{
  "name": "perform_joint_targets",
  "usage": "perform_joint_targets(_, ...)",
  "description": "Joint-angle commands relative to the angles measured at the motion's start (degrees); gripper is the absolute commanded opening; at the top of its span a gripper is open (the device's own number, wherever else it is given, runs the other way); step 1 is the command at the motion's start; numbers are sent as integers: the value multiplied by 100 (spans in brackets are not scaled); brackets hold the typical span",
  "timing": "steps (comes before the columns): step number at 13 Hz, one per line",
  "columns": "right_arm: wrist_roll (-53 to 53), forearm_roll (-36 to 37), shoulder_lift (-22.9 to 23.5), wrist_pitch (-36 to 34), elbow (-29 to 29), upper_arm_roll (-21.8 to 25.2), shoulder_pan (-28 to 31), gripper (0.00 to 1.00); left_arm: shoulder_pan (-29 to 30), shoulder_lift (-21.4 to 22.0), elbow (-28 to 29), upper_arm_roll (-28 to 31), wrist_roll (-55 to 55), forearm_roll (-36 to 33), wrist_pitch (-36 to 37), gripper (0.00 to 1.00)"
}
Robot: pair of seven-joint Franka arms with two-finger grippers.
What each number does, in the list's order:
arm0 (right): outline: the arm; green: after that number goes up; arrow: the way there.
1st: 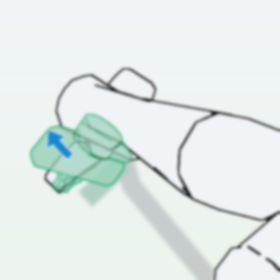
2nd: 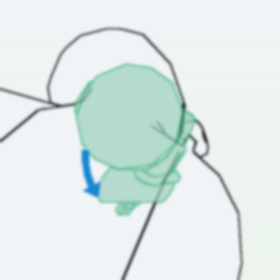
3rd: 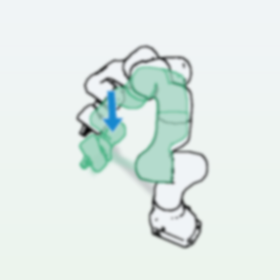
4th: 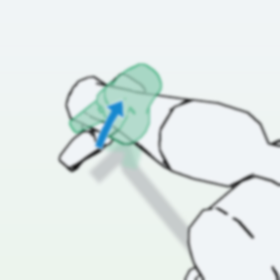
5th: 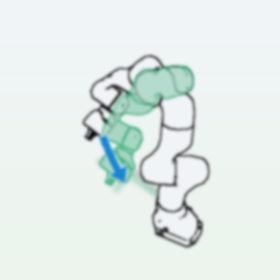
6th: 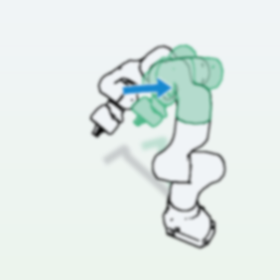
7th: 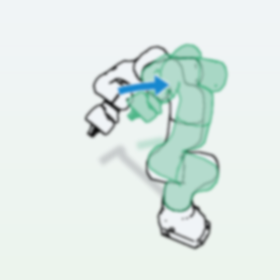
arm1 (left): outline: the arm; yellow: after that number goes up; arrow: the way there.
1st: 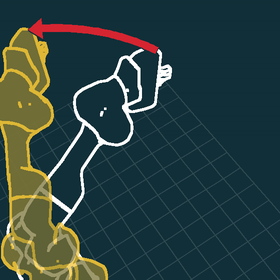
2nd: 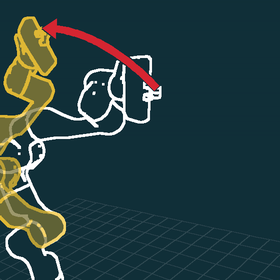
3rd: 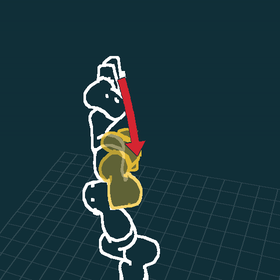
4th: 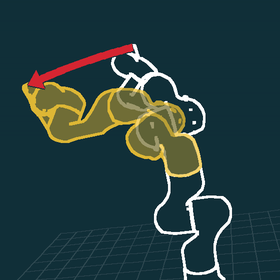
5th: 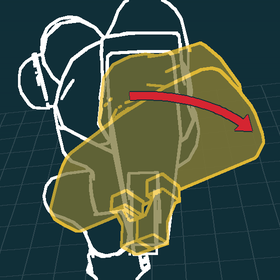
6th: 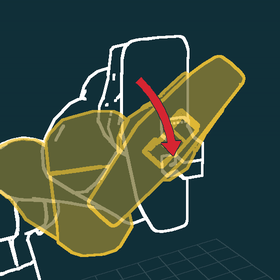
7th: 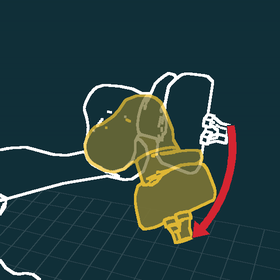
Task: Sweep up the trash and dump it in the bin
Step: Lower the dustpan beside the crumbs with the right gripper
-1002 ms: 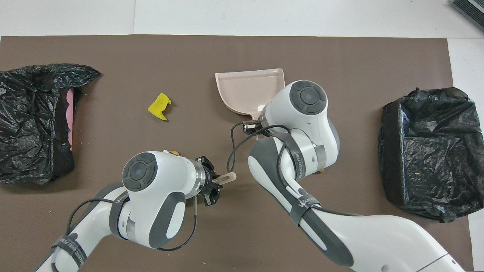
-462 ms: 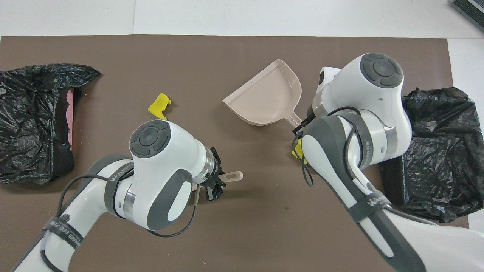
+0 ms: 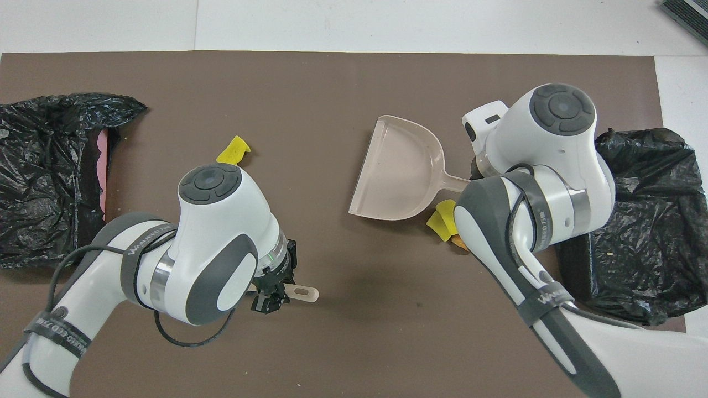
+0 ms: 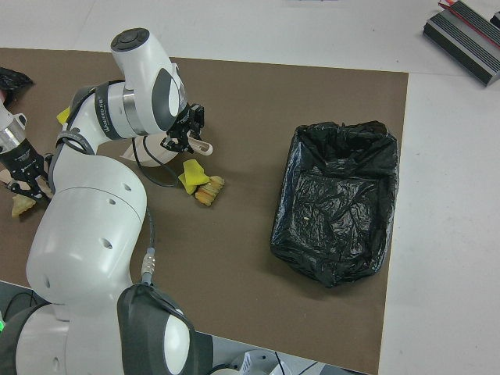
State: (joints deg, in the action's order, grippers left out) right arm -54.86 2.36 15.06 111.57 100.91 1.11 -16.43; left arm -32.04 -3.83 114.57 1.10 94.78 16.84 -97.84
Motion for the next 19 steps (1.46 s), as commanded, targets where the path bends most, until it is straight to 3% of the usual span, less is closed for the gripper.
perform_joint_targets(1,-446,449,-336,268,464,-59,-158,0,285,434,520,-48,-818,-443,318,0)
perform_joint_targets(5,-368,441,-749,612,1115,-94,-693,0,497,1041,1575,-48,-1856,-813,151,0)
perform_joint_targets(8,131,335,-987,594,1615,-111,-993,0,488,1270,1867,-57,-2655,-822,168,0)
perform_joint_targets(12,563,300,-987,603,1748,-111,-1283,0,488,1666,2455,-57,-3806,-822,107,0)
perform_joint_targets(14,870,300,-909,673,1783,-111,-1476,0,497,1675,2465,-57,-4099,-822,-93,0)
perform_joint_targets(19,1197,300,-785,805,1792,-111,-1556,0,453,1325,2438,-66,-4529,-814,-1499,0)
